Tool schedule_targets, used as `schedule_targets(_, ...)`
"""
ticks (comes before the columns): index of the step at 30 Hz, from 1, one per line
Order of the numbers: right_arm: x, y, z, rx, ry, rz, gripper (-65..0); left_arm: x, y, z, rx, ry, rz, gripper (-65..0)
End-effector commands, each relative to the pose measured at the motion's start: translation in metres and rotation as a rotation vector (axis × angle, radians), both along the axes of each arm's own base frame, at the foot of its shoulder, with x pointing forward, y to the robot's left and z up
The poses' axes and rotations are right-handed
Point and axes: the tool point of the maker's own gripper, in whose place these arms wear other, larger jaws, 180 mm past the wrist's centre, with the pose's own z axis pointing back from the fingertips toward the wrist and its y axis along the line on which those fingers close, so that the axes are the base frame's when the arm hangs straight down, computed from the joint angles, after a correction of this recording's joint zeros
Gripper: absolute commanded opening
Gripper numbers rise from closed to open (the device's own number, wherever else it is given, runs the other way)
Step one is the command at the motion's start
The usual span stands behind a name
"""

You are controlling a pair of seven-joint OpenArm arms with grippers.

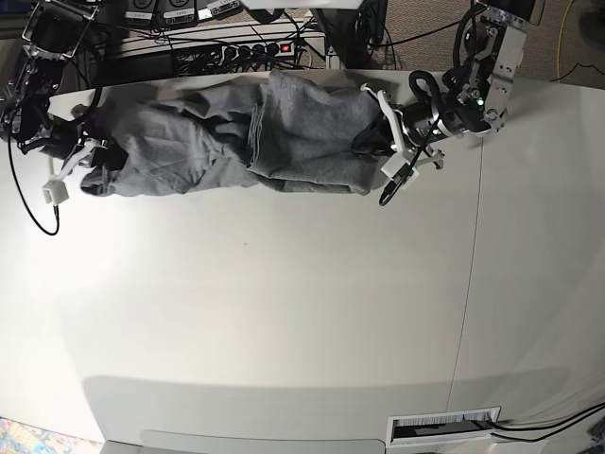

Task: Fold the T-shirt properly
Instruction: 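Grasp the strip's other end with the right gripper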

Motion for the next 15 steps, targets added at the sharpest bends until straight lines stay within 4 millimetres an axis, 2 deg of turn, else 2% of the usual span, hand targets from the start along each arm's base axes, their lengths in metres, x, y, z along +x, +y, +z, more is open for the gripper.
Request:
schedule_targets(1, -0.013, -0.004, -0.006, -0.027, 0.072, 0.026, -58.8, 0.005, -0.001, 0.008, -0.018, -0.028, -0.003, -65.0)
schedule_targets(2, -0.012, -0.003, -0.005, -0.019, 0.065, 0.026, -63.5, 0.005, -0.001, 0.008, -0.018, -0.028, -0.002, -65.0)
schedule_targets(3, -0.011, -0.003, -0.004, -0.015, 0.06, 0.025, -65.0, 0.005, -0.001, 0.008, -0.018, -0.028, -0.003, -65.0)
schedule_targets(8, -0.003, -0.007, 0.011, 0.011, 0.012, 0.024, -65.0, 0.005, -0.001, 0.008, -0.019, -0.028, -0.002, -65.0)
schedule_targets(12, 0.01, -0.01, 0.041, 0.063, -0.095, 0.053, -65.0, 0.006, -0.001, 0.01, -0.028, -0.036, 0.002, -65.0)
schedule_targets(15, 0.018, -0.021, 0.062, 0.072, -0.161, 0.045, -65.0, 0.008, -0.002, 0.012, -0.037, -0.045, 0.007, -65.0)
